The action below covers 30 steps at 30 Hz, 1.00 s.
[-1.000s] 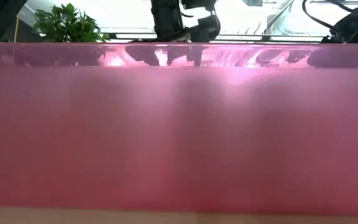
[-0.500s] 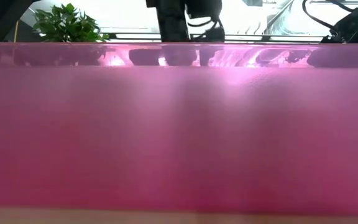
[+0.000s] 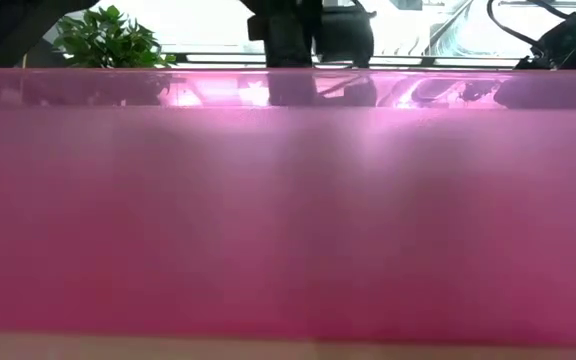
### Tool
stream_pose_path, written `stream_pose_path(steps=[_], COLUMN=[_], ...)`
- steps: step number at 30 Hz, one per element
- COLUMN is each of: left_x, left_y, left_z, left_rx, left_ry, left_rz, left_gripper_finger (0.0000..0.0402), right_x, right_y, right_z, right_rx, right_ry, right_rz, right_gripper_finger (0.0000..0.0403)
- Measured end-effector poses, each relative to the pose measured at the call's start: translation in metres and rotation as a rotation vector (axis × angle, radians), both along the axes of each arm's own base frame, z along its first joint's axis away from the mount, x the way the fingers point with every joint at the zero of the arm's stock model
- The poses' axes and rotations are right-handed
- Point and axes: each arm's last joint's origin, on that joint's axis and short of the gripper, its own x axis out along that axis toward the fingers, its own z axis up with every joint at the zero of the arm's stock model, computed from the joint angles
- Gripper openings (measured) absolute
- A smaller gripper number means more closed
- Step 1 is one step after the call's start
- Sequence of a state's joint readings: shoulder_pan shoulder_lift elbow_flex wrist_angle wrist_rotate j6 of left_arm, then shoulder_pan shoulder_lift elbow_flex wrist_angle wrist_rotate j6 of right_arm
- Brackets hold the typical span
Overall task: Pick and place pill bottles into a basket
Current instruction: Put the white pill bottle into the red bin
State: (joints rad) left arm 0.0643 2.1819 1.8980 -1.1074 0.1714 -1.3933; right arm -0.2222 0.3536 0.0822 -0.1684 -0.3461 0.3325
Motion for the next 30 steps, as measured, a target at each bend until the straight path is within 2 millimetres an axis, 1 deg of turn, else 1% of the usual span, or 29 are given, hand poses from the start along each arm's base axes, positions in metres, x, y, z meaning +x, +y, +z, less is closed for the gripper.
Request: stream_pose_path(steps=[4, 9, 15, 25, 30], left_x=[0.002, 0.001, -0.004, -0.003, 0.000], left_y=[-0.003, -0.002, -0.002, -0.001, -0.001], left_z=[-0.008, -0.007, -0.008, -0.008, -0.014], left_rx=[-0.005, 0.008, 0.020, 0.037, 0.035], left_ry=[0.019, 0.024, 0.082, 0.079, 0.079], left_rz=[-0.007, -0.001, 0.010, 0.029, 0.043], left_gripper_finger=[0.0374, 0.0374, 0.0374, 0.0374, 0.0374], right_x=[0.000, 0.000, 0.000, 0.000, 0.000], right_y=[0.000, 0.000, 0.000, 0.000, 0.000], right_z=[0.000, 0.000, 0.000, 0.000, 0.000], right_rx=[0.003, 0.004, 0.004, 0.001, 0.001], right_ry=[0.001, 0.004, 0.004, 0.002, 0.002], right_rz=[-0.001, 0.000, 0.000, 0.001, 0.001], right_gripper_finger=[0.0226, 0.0226, 0.0226, 0.0226, 0.0226])
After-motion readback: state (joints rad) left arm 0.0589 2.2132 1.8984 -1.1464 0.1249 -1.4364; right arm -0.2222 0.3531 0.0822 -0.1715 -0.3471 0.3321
